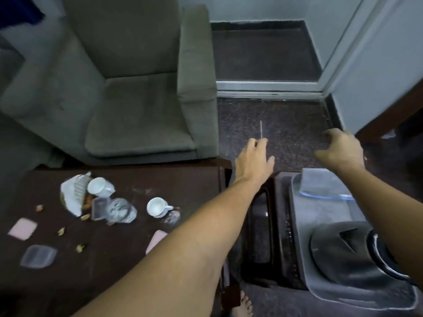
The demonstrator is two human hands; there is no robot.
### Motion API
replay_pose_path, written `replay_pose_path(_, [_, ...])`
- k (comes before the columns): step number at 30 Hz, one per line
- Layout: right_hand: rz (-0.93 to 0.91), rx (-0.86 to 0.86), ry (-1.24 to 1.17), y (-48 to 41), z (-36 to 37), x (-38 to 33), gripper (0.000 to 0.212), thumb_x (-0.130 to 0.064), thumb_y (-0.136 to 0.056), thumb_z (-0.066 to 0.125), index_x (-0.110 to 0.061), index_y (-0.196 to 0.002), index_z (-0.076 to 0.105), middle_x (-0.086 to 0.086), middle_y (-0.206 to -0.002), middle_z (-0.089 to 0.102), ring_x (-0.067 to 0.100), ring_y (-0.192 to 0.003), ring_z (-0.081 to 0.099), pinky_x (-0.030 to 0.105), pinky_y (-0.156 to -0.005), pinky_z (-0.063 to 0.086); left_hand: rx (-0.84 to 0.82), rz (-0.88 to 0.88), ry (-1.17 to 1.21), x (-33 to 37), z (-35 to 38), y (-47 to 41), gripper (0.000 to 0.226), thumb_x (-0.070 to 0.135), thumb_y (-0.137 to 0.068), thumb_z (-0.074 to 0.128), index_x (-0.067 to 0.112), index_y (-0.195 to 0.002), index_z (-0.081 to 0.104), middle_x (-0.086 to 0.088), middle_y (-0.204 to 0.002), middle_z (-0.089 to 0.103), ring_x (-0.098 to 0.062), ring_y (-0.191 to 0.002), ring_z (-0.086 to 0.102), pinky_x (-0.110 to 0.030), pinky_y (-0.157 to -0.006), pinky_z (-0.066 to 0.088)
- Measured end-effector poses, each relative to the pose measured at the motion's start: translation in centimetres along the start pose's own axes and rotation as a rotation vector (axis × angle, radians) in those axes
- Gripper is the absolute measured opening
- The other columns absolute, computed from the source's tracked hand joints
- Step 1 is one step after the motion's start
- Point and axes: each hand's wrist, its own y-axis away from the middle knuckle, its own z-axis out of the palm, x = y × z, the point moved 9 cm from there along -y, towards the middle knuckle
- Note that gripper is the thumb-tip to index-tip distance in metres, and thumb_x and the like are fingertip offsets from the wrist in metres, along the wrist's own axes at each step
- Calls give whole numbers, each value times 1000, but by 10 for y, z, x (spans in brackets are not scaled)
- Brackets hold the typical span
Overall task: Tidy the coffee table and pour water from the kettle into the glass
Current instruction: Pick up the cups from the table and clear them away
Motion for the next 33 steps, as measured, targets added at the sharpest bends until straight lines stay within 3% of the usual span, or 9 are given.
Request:
replay_pose_path(5, [-135,-55,-94,48,43,-132,44,-12,-85,70,-5,-128,68,24,-126,64,44,-116,61,44,-100,49,72,-101,45,-89,-83,27,45,31,-98,59,22,-141,52,-4,-133,55,-28,-120,60,-45,-92,54])
replay_pose_path(10, [-217,-129,-163,109,83,-255,37,-16,-88,68,-9,-124,72,20,-126,69,40,-118,63,44,-101,53,109,-205,63,-186,-166,61,32,27,-95,61,21,-126,65,-3,-121,65,-26,-117,62,-39,-95,51])
replay_pose_path(17, [-259,-211,-193,185,136,-366,26,-17,-87,66,-14,-111,76,15,-118,73,39,-114,65,42,-96,54,142,-366,138,-299,-239,110,28,24,-94,62,20,-121,68,1,-115,71,-25,-113,63,-34,-96,50])
replay_pose_path(24, [-235,-294,-165,229,201,-401,32,-13,-86,67,-17,-117,76,13,-118,75,37,-114,66,39,-97,53,65,-441,165,-377,-223,148,28,26,-94,65,20,-122,67,-1,-116,70,-25,-113,64,-35,-95,50])
replay_pose_path(29, [-200,-352,-93,243,249,-385,32,-13,-87,66,-13,-118,73,14,-122,72,37,-114,65,39,-93,52,13,-492,168,-413,-188,169,30,28,-94,65,23,-124,66,3,-117,70,-21,-113,64,-34,-91,49])
replay_pose_path(33, [-148,-386,0,246,282,-358,40,-15,-86,69,-11,-126,68,16,-128,65,38,-117,62,38,-91,51,-45,-483,201,-419,-156,174,31,26,-94,66,22,-124,66,1,-119,70,-22,-112,65,-34,-96,50])
